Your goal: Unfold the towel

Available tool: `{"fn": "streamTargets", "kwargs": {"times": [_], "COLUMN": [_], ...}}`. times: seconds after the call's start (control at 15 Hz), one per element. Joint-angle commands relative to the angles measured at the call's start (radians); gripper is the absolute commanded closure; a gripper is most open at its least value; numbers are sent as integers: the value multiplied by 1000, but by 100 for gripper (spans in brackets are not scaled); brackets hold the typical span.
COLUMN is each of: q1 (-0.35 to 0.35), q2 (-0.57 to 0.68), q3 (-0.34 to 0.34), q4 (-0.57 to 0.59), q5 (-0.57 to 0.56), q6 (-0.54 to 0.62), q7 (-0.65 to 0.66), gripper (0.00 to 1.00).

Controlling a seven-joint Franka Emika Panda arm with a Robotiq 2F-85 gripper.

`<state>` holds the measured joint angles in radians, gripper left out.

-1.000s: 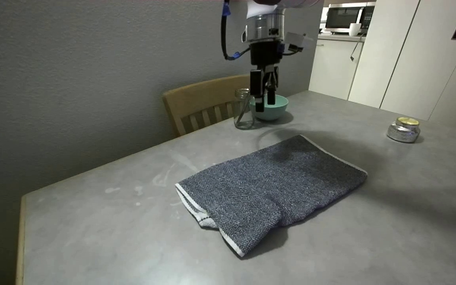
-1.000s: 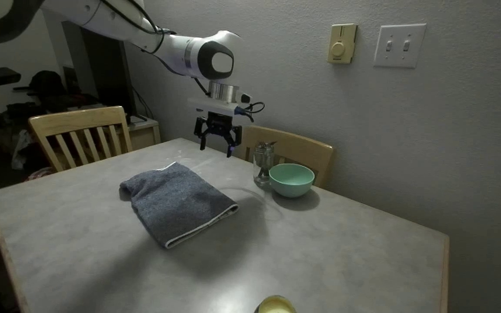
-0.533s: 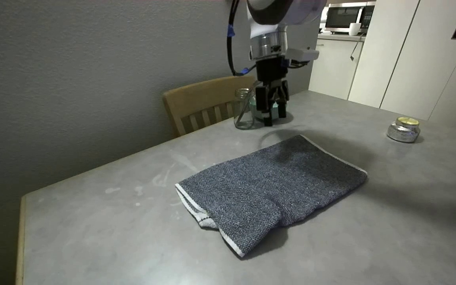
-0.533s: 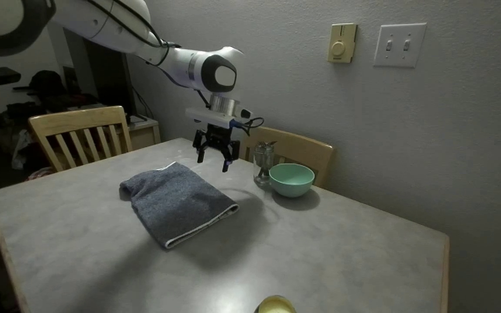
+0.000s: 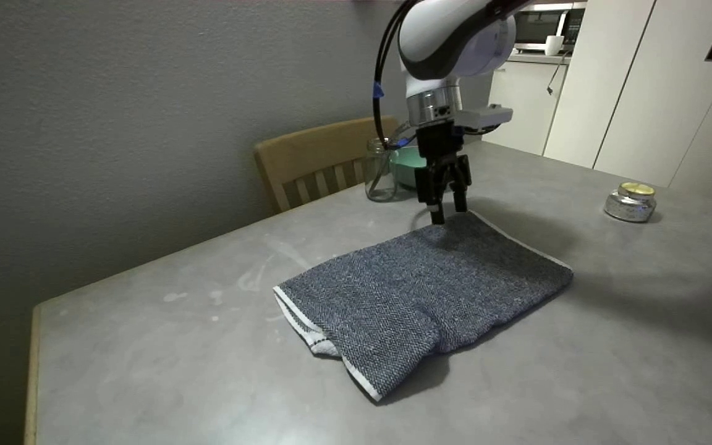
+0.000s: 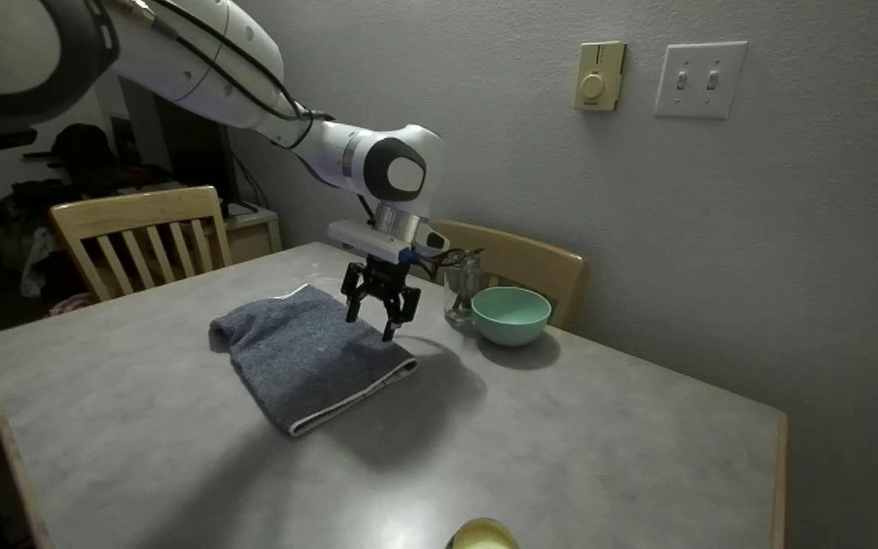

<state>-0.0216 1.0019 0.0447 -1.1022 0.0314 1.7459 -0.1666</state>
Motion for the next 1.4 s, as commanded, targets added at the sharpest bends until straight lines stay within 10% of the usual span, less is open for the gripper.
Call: {"fn": "streamTargets", "kwargs": {"times": [0.0, 0.53, 1.33], "q1": [-40, -99, 40], "q2": [-39, -50, -48], "q3": [4, -5, -120], "q4": [-85, -196, -213], "q5": [42, 101, -306], "q6": [8, 27, -11], "q7": [28, 34, 18], "gripper": [40, 96, 100]}}
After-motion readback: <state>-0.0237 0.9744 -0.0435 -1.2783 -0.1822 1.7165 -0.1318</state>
